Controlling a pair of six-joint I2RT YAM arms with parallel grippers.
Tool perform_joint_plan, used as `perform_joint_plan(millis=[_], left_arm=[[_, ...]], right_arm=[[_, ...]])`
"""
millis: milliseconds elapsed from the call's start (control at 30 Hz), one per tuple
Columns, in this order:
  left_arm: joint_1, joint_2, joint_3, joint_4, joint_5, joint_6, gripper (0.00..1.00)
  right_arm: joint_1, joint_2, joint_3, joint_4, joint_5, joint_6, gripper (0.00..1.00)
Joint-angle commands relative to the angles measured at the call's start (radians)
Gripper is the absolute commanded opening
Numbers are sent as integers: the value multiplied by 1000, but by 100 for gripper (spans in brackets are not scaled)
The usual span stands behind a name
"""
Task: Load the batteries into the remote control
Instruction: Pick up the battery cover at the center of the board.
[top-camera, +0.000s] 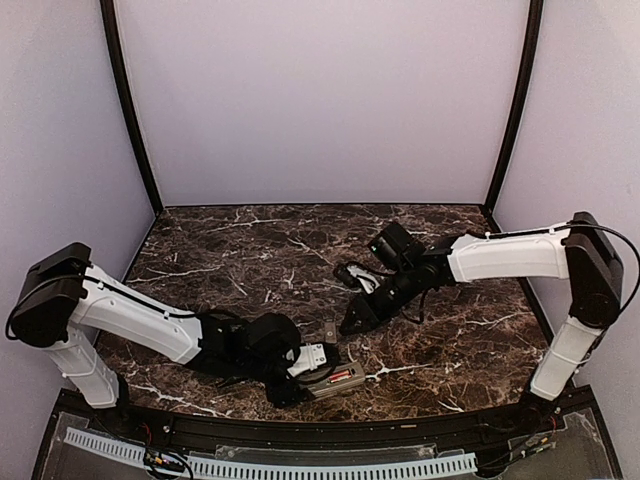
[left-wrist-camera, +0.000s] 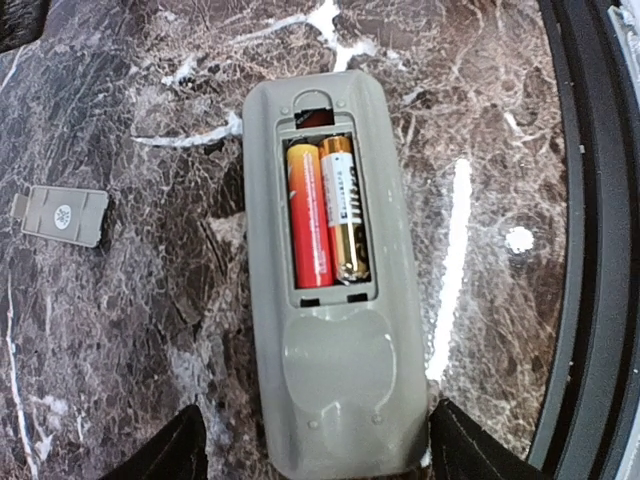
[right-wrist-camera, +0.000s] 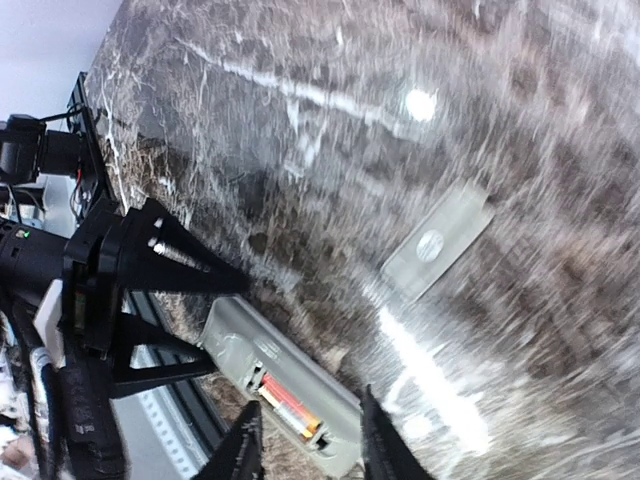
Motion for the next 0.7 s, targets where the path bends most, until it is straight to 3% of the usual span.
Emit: perform_joint_plan(millis=[0, 167, 333, 667], left_arm=[[28, -165, -54, 26, 45, -18, 77], [97, -311, -106, 51, 58, -111, 79], [146, -442, -151, 66, -32, -218, 82], [166, -407, -112, 33, -118, -238, 84]], right_arm=[[-39, 51, 110, -5, 81, -188, 35], [-40, 141, 204, 27, 123, -431, 45], [-36, 191, 195, 96, 104, -639, 48], [-3, 321, 228, 104, 143, -703, 44]])
